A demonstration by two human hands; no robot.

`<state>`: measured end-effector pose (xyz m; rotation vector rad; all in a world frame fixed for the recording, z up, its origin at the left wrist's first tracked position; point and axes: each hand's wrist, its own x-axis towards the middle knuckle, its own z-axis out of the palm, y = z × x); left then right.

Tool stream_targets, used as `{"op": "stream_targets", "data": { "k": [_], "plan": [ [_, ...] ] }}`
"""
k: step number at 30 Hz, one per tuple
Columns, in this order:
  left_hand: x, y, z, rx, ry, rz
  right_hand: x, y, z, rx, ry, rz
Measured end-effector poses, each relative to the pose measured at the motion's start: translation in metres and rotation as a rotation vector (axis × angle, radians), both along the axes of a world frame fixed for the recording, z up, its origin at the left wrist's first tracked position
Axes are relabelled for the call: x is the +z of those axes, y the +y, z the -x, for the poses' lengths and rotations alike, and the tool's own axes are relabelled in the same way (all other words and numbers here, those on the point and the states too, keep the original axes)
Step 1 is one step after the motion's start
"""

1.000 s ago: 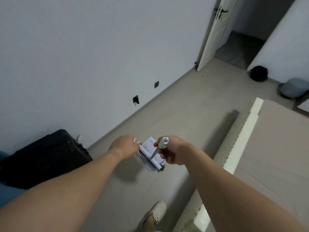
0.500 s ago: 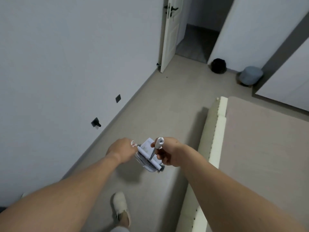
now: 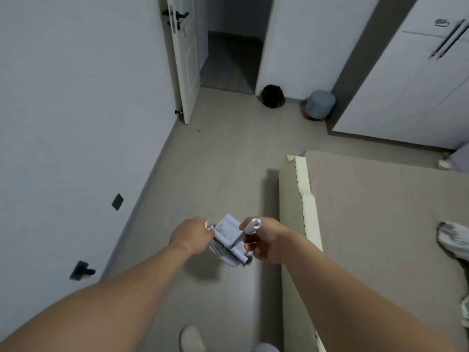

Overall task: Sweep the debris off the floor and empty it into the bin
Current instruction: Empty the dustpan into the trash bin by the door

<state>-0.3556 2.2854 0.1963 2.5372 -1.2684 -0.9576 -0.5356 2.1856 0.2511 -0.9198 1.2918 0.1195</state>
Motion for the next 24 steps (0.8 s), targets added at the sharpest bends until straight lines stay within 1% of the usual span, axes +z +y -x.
{"op": "stream_targets", "data": {
  "k": [4, 7, 13, 14, 19, 24],
  "plan": [
    [0.002, -0.084, -0.046, -0.074, -0.019, -0.019, 0.000, -0.070, -0.034, -0.098, -0.016, 0.007],
    [0.000, -0.157, -0.078, -0.112, -0.027, -0.024, -0.007, -0.139, -0.056, -0.145, -0.043, 0.014],
    [-0.008, -0.308, -0.127, -0.122, -0.012, -0.037, -0.032, -0.292, -0.092, -0.168, -0.057, 0.006],
    [-0.009, -0.343, -0.136, -0.111, -0.009, -0.031, -0.034, -0.328, -0.101, -0.157, -0.060, -0.008],
    [0.008, -0.459, -0.160, -0.137, -0.019, -0.018, -0.025, -0.449, -0.135, -0.132, -0.085, -0.041],
    [0.006, -0.577, -0.196, -0.152, -0.073, 0.000, -0.015, -0.566, -0.172, -0.164, -0.044, -0.048]
  ]
}}
